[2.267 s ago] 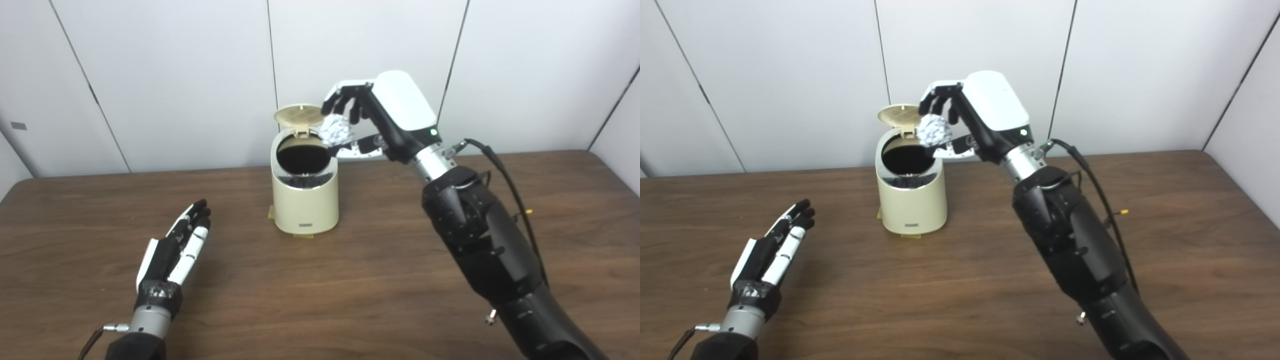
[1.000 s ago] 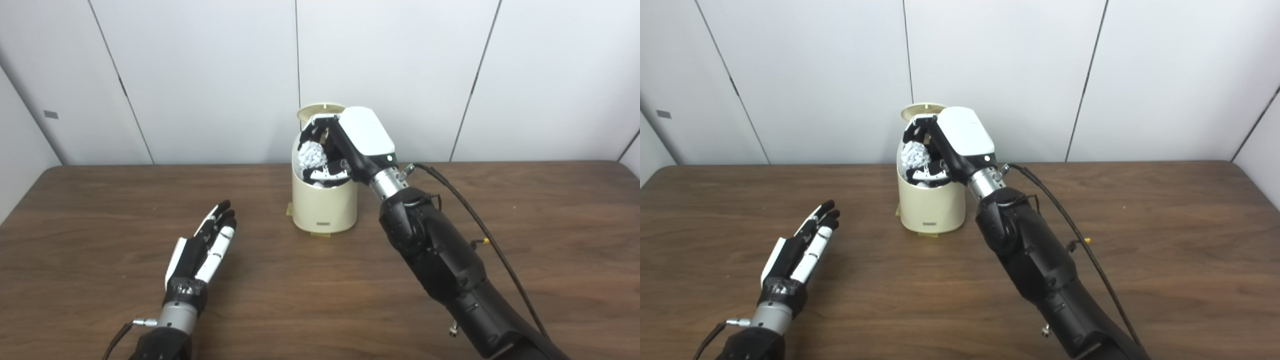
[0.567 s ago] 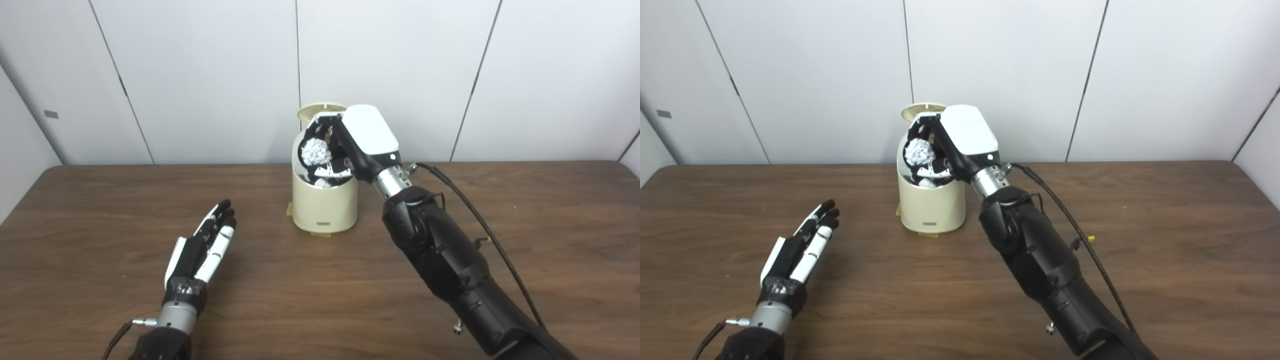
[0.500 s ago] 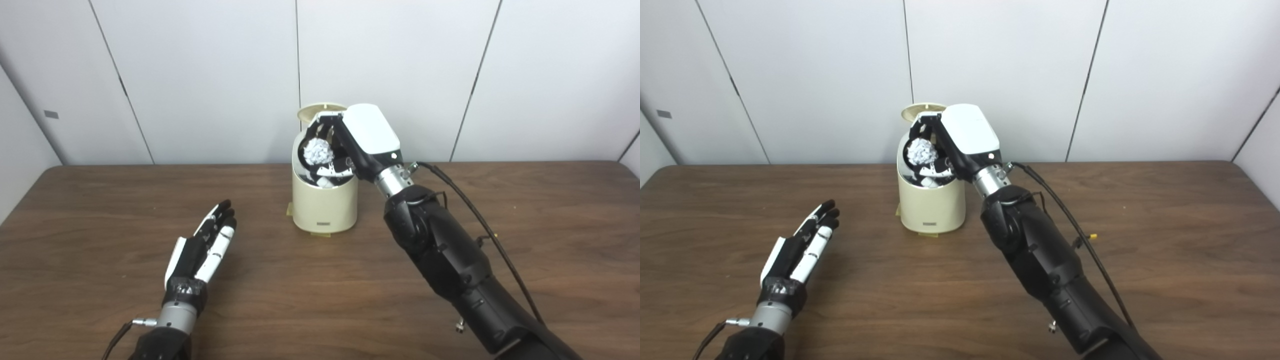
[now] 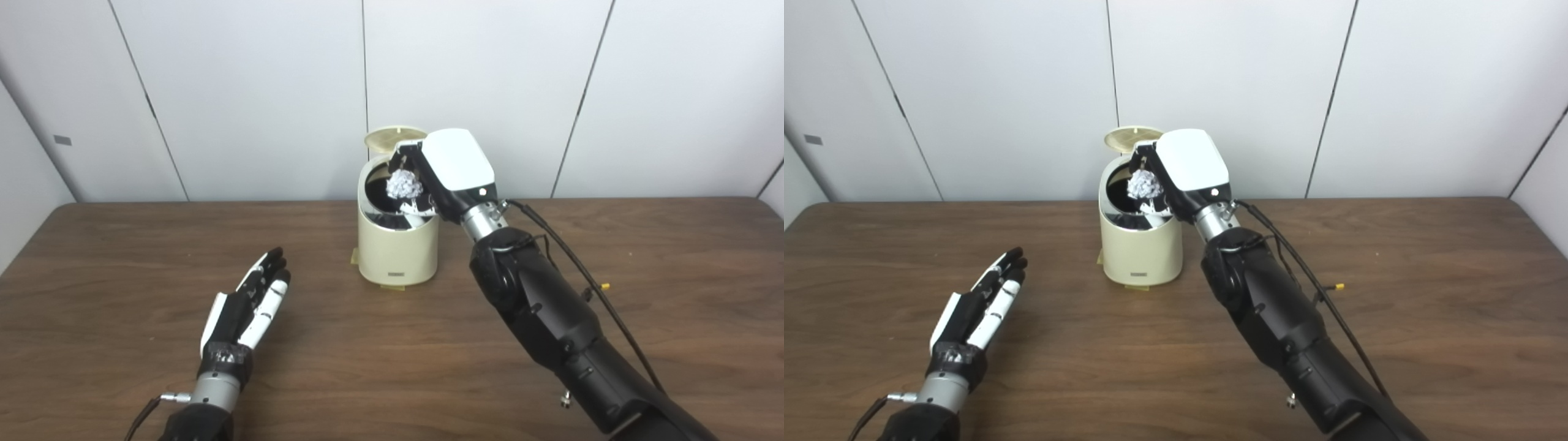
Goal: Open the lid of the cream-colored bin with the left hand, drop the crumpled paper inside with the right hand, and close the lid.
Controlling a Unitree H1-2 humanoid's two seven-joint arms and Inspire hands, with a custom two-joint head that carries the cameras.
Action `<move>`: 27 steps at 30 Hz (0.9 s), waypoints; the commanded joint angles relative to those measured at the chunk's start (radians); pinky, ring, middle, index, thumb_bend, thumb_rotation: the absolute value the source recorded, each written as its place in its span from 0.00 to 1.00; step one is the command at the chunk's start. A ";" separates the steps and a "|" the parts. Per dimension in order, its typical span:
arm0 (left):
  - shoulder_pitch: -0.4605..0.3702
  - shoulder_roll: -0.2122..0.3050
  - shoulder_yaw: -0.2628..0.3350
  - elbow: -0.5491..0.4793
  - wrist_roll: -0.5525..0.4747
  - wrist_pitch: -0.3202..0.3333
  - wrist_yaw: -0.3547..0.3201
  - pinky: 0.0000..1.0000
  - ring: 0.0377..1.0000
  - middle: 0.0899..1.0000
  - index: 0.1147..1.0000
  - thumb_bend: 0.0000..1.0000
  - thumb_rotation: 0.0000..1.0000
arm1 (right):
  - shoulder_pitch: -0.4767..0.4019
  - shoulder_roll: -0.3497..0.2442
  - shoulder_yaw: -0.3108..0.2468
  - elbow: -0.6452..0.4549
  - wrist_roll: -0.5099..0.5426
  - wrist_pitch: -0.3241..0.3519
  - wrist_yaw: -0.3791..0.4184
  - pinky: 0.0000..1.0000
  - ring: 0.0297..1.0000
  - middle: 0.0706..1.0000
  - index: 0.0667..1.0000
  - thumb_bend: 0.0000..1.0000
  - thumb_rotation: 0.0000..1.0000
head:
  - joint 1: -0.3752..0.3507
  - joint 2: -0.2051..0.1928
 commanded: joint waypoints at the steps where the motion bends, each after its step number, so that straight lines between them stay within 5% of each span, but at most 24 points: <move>1: -0.022 0.008 0.000 -0.045 0.014 -0.010 0.007 1.00 0.95 0.92 0.95 0.46 0.64 | -0.041 -0.013 0.001 -0.017 -0.009 0.005 -0.007 0.27 0.37 0.43 0.48 0.53 0.01 | -0.002 0.001; 8: -0.031 0.009 -0.008 -0.037 0.025 -0.010 0.007 1.00 0.95 0.92 0.95 0.45 0.62 | -0.044 -0.011 -0.005 -0.009 -0.001 0.002 -0.016 0.31 0.41 0.43 0.48 0.53 0.01 | -0.004 -0.003; 14: -0.037 0.013 -0.011 -0.019 0.027 -0.035 0.005 1.00 0.94 0.92 0.94 0.37 0.49 | -0.047 -0.011 -0.008 -0.004 0.005 0.000 -0.020 0.32 0.42 0.43 0.50 0.52 0.01 | -0.004 -0.006; 17: -0.039 0.014 -0.010 -0.012 0.024 -0.043 0.002 1.00 0.93 0.92 0.94 0.32 0.41 | -0.050 -0.009 -0.008 0.002 0.009 -0.005 -0.027 0.18 0.25 0.43 0.48 0.53 0.01 | -0.004 -0.007; 19: -0.039 0.015 -0.010 -0.010 0.026 -0.044 -0.001 1.00 0.93 0.92 0.94 0.31 0.40 | -0.050 -0.006 -0.010 0.000 0.013 0.000 -0.021 0.06 0.09 0.19 0.59 0.84 0.19 | -0.004 -0.009; 20: -0.040 0.016 -0.010 -0.010 0.027 -0.042 -0.002 1.00 0.93 0.92 0.94 0.31 0.40 | -0.052 -0.007 -0.010 0.003 0.015 -0.003 -0.024 0.04 0.06 0.14 0.60 0.89 0.21 | -0.004 -0.009; 22: -0.041 0.016 -0.011 -0.009 0.028 -0.042 -0.002 1.00 0.93 0.92 0.93 0.30 0.39 | -0.055 -0.009 -0.008 0.008 0.017 -0.007 -0.027 0.04 0.07 0.14 0.61 0.93 0.23 | -0.005 -0.011; 25: -0.043 0.017 -0.011 -0.010 0.030 -0.042 -0.002 1.00 0.93 0.91 0.92 0.30 0.40 | -0.056 -0.011 -0.007 0.008 0.019 -0.013 -0.034 0.06 0.09 0.46 0.62 0.95 0.23 | -0.005 -0.011; 26: -0.043 0.017 -0.011 -0.009 0.029 -0.043 -0.001 1.00 0.93 0.91 0.92 0.30 0.41 | -0.055 -0.011 -0.008 0.007 0.021 -0.013 -0.035 0.06 0.09 0.46 0.62 0.95 0.22 | -0.005 -0.011; 27: -0.044 0.017 -0.011 -0.009 0.030 -0.044 -0.001 1.00 0.93 0.91 0.91 0.31 0.41 | -0.055 -0.012 -0.007 0.006 0.020 -0.010 -0.034 0.06 0.09 0.36 0.62 0.95 0.22 | -0.005 -0.010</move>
